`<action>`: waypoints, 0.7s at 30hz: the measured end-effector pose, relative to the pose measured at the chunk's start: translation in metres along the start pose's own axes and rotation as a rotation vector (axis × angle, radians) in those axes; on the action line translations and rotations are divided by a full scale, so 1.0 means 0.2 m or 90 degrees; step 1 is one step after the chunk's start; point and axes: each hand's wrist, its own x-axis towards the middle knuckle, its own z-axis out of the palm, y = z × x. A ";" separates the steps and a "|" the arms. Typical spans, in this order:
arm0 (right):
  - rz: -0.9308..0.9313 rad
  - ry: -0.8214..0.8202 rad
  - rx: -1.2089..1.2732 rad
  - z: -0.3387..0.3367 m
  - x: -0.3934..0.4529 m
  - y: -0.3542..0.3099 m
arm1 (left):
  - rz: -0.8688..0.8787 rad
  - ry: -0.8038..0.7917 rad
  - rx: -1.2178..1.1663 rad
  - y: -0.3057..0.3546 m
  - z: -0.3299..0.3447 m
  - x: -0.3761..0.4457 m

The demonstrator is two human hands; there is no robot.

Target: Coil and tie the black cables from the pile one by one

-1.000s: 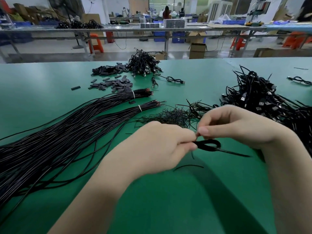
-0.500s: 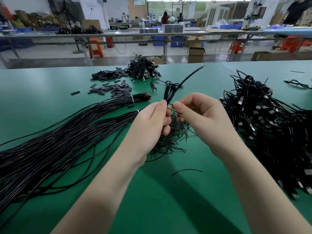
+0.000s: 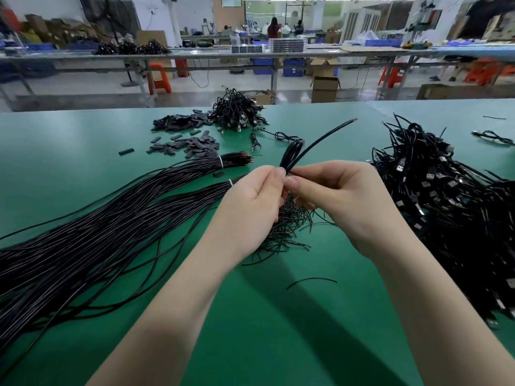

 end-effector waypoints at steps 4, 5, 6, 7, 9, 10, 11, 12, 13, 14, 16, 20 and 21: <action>-0.001 0.032 -0.023 0.01 0.00 0.01 | 0.001 0.051 0.060 0.00 0.01 -0.01; -0.007 0.043 -0.038 0.02 0.00 0.01 | -0.001 0.063 0.064 0.01 0.01 -0.01; -0.012 0.056 -0.057 0.02 0.00 0.01 | -0.004 0.070 0.066 0.01 0.01 -0.02; -0.017 0.067 -0.075 0.02 0.00 0.02 | -0.009 0.073 0.067 0.01 0.01 -0.02; -0.023 0.075 -0.091 0.03 0.00 0.02 | -0.026 0.070 0.039 0.01 0.00 -0.02; -0.023 0.072 -0.088 0.03 0.00 0.02 | -0.033 0.064 0.013 0.01 0.00 -0.01; -0.021 0.068 -0.080 0.03 0.00 0.02 | -0.036 0.059 -0.006 0.01 0.00 -0.01; -0.019 0.062 -0.070 0.03 0.00 0.02 | -0.038 0.057 -0.018 0.01 -0.01 -0.01; -0.018 0.057 -0.063 0.03 0.00 0.02 | -0.035 0.058 -0.025 0.02 -0.01 -0.01; -0.020 0.055 -0.062 0.03 0.00 0.02 | -0.029 0.062 -0.029 0.02 -0.02 -0.01; -0.028 0.061 -0.070 0.03 0.00 0.02 | -0.006 0.074 -0.021 0.01 -0.05 -0.01; -0.044 0.048 -0.073 0.02 0.00 0.02 | 0.052 0.062 0.021 0.02 -0.09 0.00; -0.051 0.041 -0.064 0.02 0.00 0.02 | 0.069 0.062 0.020 0.03 -0.10 0.00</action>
